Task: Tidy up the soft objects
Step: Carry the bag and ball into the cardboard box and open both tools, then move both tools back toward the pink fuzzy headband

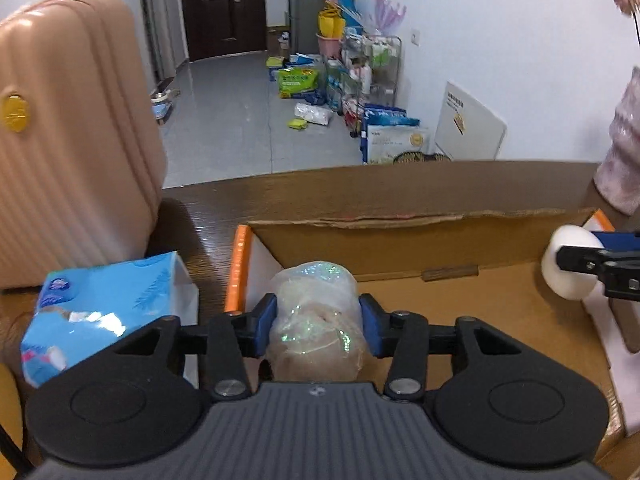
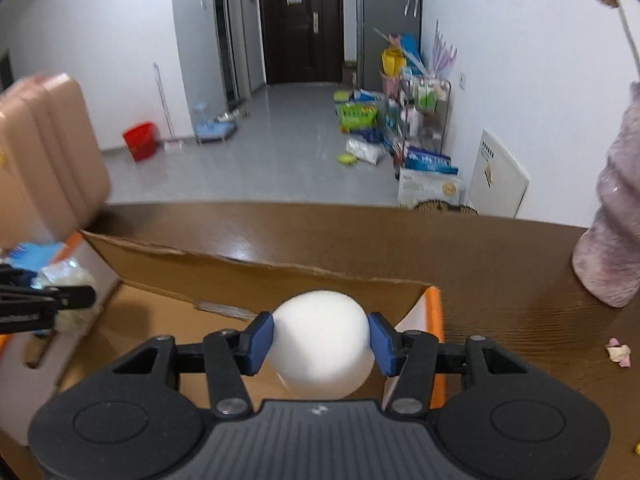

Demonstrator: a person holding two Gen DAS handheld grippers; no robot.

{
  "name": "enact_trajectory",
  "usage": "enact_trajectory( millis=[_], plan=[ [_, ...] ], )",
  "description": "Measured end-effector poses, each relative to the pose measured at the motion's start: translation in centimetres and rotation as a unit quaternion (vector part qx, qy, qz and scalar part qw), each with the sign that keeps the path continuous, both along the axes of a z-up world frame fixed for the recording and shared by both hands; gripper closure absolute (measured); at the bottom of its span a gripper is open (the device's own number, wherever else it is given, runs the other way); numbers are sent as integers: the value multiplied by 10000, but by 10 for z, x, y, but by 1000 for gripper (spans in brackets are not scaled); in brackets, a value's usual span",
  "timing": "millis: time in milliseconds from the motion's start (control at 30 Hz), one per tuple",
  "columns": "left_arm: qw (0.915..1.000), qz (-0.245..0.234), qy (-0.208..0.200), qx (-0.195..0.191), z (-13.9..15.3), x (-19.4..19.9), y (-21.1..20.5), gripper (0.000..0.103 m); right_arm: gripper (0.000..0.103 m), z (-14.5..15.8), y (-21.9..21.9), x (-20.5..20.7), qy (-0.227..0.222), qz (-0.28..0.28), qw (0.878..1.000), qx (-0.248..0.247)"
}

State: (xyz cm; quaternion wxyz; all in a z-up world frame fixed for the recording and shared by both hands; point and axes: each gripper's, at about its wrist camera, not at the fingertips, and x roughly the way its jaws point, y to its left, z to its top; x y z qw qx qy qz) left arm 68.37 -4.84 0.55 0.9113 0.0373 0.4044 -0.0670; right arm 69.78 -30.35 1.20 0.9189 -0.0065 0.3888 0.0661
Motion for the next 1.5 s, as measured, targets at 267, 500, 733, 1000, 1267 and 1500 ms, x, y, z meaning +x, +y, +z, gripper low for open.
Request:
enact_trajectory(
  millis=[267, 500, 733, 1000, 1267, 1500],
  plan=[
    [9998, -209, -18, -6, -2, -7, -5, 39, 34, -11, 11, 2, 120, -19, 9998, -129],
    [9997, -147, -194, -102, 28, -25, -2, 29, 33, 15, 4, -13, -73, -1, 10000, -51],
    [9977, -289, -597, -128, 86, -97, 11, 21, 27, 78, -7, -80, -543, 43, 9985, -96],
    [9919, -107, -1174, -477, 126, -217, 46, 13, 23, 123, -24, -200, -998, 84, 9949, 84],
    [9792, 104, -1873, -775, 102, -371, 73, 3, 14, 114, -21, -354, -1697, 145, 9836, 592],
    [9755, 448, -1966, -881, 47, -492, 88, 0, 10, 63, 9, -479, -2012, -19, 9760, 828]
  ],
)
